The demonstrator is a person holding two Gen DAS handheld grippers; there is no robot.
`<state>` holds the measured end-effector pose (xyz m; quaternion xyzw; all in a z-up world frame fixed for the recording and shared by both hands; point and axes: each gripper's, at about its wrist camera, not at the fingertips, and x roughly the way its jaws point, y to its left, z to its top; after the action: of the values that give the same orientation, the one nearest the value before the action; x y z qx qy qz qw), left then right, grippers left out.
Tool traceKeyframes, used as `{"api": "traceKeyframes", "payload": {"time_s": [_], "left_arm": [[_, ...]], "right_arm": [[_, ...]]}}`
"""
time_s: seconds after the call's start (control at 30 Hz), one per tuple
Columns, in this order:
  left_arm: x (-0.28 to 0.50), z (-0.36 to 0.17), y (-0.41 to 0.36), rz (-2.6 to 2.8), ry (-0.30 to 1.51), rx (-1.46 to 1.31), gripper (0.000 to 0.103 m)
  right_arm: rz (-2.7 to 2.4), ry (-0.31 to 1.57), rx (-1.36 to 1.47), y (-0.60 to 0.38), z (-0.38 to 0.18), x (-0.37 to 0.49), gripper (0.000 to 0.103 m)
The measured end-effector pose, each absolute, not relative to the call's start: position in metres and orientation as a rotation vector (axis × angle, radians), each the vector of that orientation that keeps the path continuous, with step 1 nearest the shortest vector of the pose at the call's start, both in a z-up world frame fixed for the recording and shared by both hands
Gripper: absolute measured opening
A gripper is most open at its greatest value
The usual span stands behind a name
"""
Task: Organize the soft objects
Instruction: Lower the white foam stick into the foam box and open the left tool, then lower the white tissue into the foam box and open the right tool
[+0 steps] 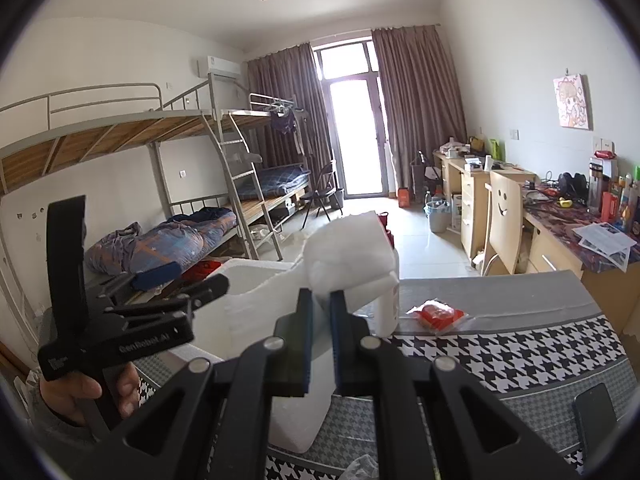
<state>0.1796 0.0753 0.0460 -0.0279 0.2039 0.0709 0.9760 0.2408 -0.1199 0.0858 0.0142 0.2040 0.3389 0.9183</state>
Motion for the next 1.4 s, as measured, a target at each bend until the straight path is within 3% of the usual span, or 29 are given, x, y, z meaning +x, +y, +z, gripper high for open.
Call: {"api": "traceKeyframes", "payload": {"time_s": [1.4], "left_arm": [[0.114,0.046,0.142,0.304,0.347,-0.094,0.102]], "right_arm": [[0.801,0.487,-0.043,-0.045,0.080,0.251,0.011]]}}
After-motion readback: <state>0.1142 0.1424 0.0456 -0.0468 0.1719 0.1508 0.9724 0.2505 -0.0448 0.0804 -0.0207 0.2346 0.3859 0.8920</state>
